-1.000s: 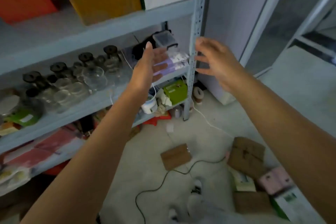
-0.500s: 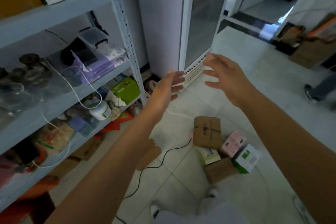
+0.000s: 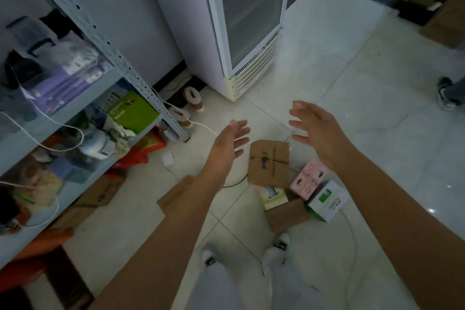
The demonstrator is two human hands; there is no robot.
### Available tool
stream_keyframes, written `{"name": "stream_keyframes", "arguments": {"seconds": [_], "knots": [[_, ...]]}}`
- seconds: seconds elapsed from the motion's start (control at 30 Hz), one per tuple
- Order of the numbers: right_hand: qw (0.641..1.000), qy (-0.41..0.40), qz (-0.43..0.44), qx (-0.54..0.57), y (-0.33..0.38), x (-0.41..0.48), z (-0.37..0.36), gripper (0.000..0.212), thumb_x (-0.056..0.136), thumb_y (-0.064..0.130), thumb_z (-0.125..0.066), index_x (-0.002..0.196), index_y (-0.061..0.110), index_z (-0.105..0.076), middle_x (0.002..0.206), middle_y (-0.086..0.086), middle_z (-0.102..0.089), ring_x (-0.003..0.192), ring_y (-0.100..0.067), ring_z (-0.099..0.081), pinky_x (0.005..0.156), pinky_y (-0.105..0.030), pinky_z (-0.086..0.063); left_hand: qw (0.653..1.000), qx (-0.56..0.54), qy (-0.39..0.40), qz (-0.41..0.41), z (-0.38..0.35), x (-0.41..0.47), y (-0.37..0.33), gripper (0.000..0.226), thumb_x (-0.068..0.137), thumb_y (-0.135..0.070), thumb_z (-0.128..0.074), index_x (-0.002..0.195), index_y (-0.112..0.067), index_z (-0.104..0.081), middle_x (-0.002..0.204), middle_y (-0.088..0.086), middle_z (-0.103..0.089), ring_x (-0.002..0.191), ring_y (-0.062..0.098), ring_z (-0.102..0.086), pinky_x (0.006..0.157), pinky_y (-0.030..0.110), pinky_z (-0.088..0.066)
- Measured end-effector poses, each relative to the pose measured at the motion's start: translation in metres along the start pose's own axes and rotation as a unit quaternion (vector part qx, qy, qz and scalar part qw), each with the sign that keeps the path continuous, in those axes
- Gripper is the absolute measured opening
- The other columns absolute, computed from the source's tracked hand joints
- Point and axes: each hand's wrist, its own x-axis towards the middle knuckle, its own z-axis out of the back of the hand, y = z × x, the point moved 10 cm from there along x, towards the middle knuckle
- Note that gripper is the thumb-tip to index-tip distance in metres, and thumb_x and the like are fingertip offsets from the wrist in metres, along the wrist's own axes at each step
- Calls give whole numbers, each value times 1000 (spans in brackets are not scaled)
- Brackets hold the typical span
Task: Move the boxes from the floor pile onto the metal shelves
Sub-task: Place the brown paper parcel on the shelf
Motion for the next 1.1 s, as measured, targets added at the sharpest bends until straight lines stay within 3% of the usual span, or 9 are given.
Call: {"name": "stream_keyframes", "arguments": {"seconds": [0.17,0.33,0.53,0.67,0.73,0.83,0.87,0.97,1.1], "knots": [[998,-16,-60,18,-77,57,19,47,94,44,-59,135,21,-53,128,2,-60,115,-14,-60,98,-37,-51,999,0,-30,33,-9,65,66,46,106,-42,-27,139,-21,-52,134,-9,-60,126,9,-53,110,34,-36],[990,-60,-124,5,-200,115,43,14,98,36,-55,110,31,-57,120,-4,-62,109,-15,-59,101,-42,-48,990,12,-89,105,4,138,194,39,106,-35,-32,135,-19,-52,127,-9,-59,129,12,-49,111,33,-34],[971,-141,-192,25,-361,185,78,28,97,37,-57,121,23,-58,107,4,-66,106,-14,-63,89,-32,-51,983,66,-83,150,-6,217,351,41,104,-36,-39,138,-17,-52,142,-3,-54,133,13,-46,118,38,-31],[965,-136,-225,-11,-454,232,68,9,98,33,-52,96,31,-61,97,5,-64,98,-15,-61,90,-32,-50,979,99,-68,166,-18,274,428,44,104,-32,-43,145,-17,-45,145,-4,-47,129,8,-44,102,21,-31],[968,-98,-226,-46,-500,253,53,18,98,36,-52,106,26,-65,101,4,-67,95,-11,-63,91,-30,-53,976,122,-64,168,-16,300,464,49,103,-34,-45,149,-16,-39,152,-3,-42,135,10,-41,101,20,-29],[971,-76,-216,-70,-550,274,39,33,101,32,-50,126,13,-58,111,-1,-64,87,0,-61,70,-8,-52,967,149,-72,193,-5,328,514,58,101,-37,-49,153,-18,-30,158,-2,-34,140,10,-36,105,24,-28],[970,-82,-213,-88,-564,282,40,34,102,35,-48,127,15,-57,114,-1,-65,92,-4,-62,73,-10,-53,964,151,-77,203,-1,338,528,62,100,-39,-50,154,-18,-27,159,-1,-30,142,13,-33,107,28,-28],[964,-111,-210,-122,-600,313,48,37,100,45,-46,130,25,-54,125,-1,-63,113,-21,-61,96,-43,-53,962,152,-76,215,1,375,559,71,100,-43,-50,157,-20,-16,164,1,-19,148,20,-24,114,34,-25],[950,-170,-218,-142,-633,351,70,61,97,48,-49,151,23,-33,151,-5,-42,136,-27,-42,112,-49,-37,965,134,-37,224,-12,425,584,86,95,-54,-53,158,-24,-3,165,1,-11,150,23,-21,116,40,-25]]}}
